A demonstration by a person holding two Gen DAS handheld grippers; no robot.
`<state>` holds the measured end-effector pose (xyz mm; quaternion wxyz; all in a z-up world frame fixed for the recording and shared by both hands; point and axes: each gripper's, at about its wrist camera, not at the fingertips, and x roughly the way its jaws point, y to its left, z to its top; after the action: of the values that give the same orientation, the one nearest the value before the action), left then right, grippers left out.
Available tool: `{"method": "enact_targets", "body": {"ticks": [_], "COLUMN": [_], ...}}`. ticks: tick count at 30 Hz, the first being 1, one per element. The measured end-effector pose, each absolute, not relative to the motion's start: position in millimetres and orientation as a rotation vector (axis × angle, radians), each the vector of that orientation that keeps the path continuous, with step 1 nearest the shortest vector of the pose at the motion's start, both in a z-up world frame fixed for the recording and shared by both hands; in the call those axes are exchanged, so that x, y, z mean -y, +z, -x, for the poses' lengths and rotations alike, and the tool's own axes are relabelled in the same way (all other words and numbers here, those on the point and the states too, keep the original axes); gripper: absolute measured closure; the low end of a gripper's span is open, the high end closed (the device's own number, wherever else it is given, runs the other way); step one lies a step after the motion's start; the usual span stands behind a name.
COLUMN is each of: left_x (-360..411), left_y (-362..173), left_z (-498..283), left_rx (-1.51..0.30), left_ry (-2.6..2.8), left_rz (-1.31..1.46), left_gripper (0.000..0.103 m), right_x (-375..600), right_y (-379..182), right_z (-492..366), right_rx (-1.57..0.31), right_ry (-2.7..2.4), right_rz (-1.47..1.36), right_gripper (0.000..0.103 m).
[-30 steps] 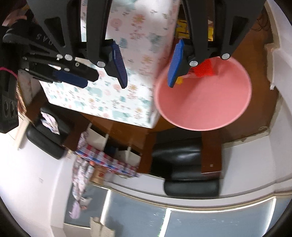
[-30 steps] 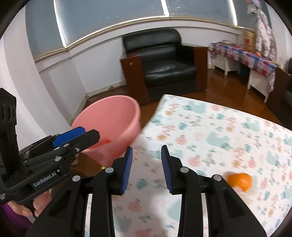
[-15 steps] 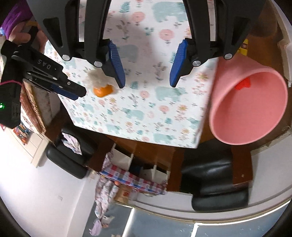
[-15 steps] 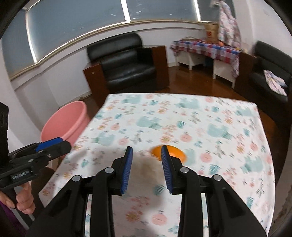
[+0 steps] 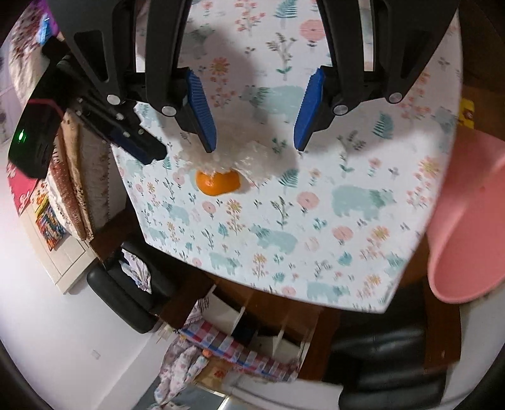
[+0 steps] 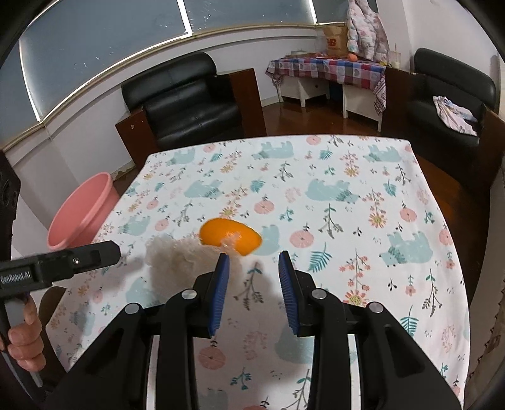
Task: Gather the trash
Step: 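Move both open tools back over the orange peel and bubble wrap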
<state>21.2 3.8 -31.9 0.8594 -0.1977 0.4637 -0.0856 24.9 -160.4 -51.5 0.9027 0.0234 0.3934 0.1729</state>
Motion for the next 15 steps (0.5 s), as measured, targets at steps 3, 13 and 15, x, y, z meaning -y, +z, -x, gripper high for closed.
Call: {"method": "enact_targets", "body": {"ticks": [3, 13, 15], "left_x": [-2, 2, 2], "left_y": [-39, -57, -59], "left_z": [-32, -55, -56], "left_rx": [-1.016, -1.09, -1.096], "left_ry": [-0.183, -0.152, -0.143], "left_rz": [0.482, 0.564, 0.559], "left_gripper": [0.051, 0.049, 0.048], "right_x": [161, 143, 135], "right_y": [-57, -75, -76], "right_z": [-27, -46, -44], "right_rx": [-0.823, -0.919, -0.922], "right_ry": [0.343, 0.35, 0.395], "right_rz": [-0.046, -0.01, -0.014], "right_gripper": [0.07, 0.07, 0.07]}}
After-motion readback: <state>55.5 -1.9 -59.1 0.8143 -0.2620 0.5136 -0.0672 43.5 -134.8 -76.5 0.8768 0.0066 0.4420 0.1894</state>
